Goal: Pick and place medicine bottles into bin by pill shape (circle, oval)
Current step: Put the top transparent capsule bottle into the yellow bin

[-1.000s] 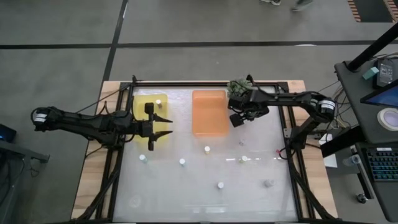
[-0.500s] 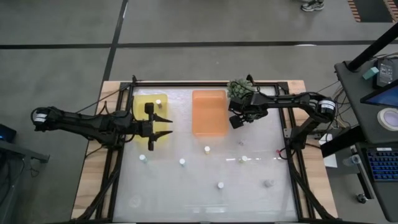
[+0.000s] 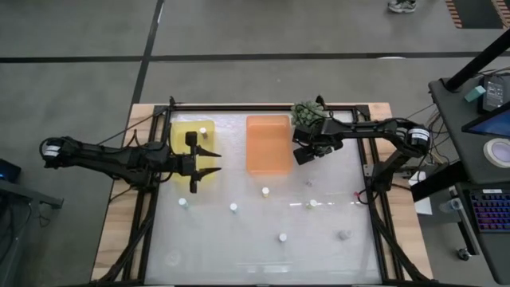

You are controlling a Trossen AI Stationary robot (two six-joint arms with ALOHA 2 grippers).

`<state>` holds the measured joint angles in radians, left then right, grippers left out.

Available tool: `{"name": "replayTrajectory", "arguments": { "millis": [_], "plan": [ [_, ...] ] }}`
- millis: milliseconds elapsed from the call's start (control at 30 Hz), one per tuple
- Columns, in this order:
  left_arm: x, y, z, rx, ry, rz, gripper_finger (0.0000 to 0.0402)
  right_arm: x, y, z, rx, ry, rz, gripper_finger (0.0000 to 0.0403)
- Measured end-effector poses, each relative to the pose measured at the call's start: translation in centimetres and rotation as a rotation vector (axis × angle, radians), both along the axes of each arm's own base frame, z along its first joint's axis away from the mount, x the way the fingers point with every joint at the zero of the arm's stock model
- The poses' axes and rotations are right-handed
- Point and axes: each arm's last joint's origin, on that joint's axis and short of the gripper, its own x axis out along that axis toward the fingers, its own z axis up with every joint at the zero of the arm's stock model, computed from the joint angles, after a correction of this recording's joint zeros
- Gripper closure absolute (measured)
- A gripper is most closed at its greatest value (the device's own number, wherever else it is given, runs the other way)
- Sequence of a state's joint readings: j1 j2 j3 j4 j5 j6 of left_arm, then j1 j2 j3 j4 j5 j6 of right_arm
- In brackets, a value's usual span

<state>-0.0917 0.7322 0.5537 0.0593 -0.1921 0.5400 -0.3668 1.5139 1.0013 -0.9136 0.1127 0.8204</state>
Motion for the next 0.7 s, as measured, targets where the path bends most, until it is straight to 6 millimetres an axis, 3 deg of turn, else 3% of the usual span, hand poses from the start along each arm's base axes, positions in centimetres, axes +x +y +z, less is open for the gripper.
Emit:
{"name": "replayTrajectory", "arguments": {
  "millis": [133,367,700],
  "plan": [
    [0.0,0.0,0.0,0.000,0.000,0.000,0.0228,0.2,-0.1,0.2,-0.002,-0.007,0.001,0.0270],
    [0.0,0.0,0.0,0.000,0.000,0.000,0.0228,0.7,0.0,2.1,0.002,0.008,0.026,0.0256],
    [0.0,0.0,0.0,-0.059,-0.006,0.007,0.0228,2.5,1.9,8.6,-0.089,-0.093,0.157,0.0261]
  ]
}}
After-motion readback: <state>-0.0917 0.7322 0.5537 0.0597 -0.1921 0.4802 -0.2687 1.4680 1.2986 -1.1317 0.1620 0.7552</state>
